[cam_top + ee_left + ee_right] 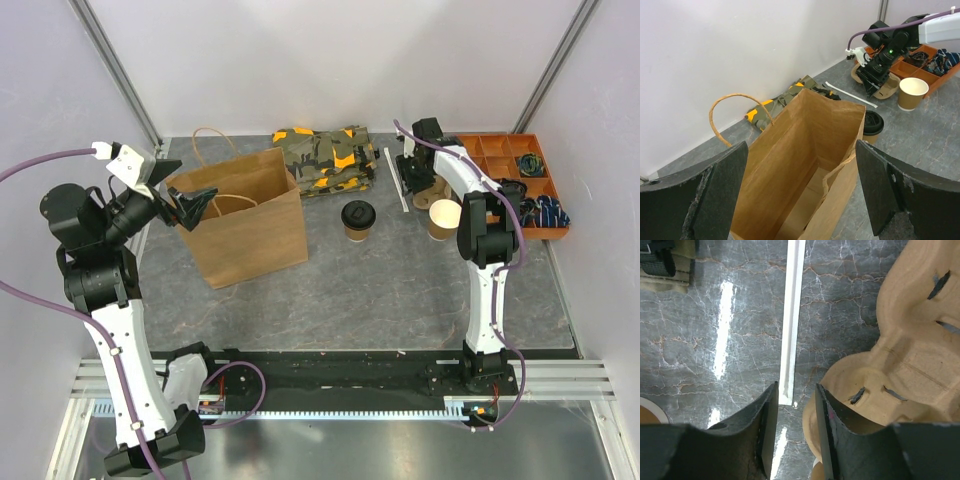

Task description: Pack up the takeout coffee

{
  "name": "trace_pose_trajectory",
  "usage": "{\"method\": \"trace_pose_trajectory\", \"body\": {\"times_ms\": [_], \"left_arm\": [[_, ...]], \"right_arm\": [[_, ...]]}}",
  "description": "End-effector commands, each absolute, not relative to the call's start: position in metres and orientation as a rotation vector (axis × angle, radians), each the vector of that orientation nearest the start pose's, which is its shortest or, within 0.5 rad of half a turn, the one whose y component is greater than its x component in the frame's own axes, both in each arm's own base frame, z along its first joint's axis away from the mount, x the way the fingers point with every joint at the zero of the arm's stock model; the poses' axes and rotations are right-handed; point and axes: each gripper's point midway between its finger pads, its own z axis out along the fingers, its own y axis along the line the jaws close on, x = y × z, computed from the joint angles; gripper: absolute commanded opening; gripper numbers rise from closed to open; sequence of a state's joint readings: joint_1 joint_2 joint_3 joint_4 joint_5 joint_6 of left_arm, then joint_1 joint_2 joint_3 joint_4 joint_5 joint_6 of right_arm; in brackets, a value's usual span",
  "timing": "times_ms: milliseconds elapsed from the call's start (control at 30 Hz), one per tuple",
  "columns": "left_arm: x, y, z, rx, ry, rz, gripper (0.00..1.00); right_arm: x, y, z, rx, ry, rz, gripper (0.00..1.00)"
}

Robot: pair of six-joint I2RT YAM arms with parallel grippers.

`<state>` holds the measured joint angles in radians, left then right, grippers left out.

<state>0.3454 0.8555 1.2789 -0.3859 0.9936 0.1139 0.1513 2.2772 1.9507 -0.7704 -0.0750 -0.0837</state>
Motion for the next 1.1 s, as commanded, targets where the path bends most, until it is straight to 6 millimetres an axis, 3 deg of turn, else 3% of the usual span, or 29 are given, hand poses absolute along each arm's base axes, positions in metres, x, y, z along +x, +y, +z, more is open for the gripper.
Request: {"method": "trace_pose_trajectory", "body": {"times_ms": [0, 600, 900, 1067], "left_arm": [[0.257, -0.06, 0.441, 0.585, 1.422, -0.39, 0.96], [0.258, -0.062, 0.437, 0.593, 1.419, -0.404, 0.96], [0.259, -0.061, 0.438, 0.59, 1.414, -0.399, 0.96], [0.259, -0.061, 0.437, 0.587, 1.412, -0.403, 0.96]], "right_arm": [[0.521, 0.087, 0.06, -0.301, 2.604, 0.108, 0.43], [0.528, 0.064, 0.125, -0.185, 2.437, -0.061, 0.51], [0.526, 0.037, 0.105, -0.106, 2.48, -0.247, 0.47], [0.523, 0.036, 0.088, -0.1, 2.515, -0.263, 0.46]]}}
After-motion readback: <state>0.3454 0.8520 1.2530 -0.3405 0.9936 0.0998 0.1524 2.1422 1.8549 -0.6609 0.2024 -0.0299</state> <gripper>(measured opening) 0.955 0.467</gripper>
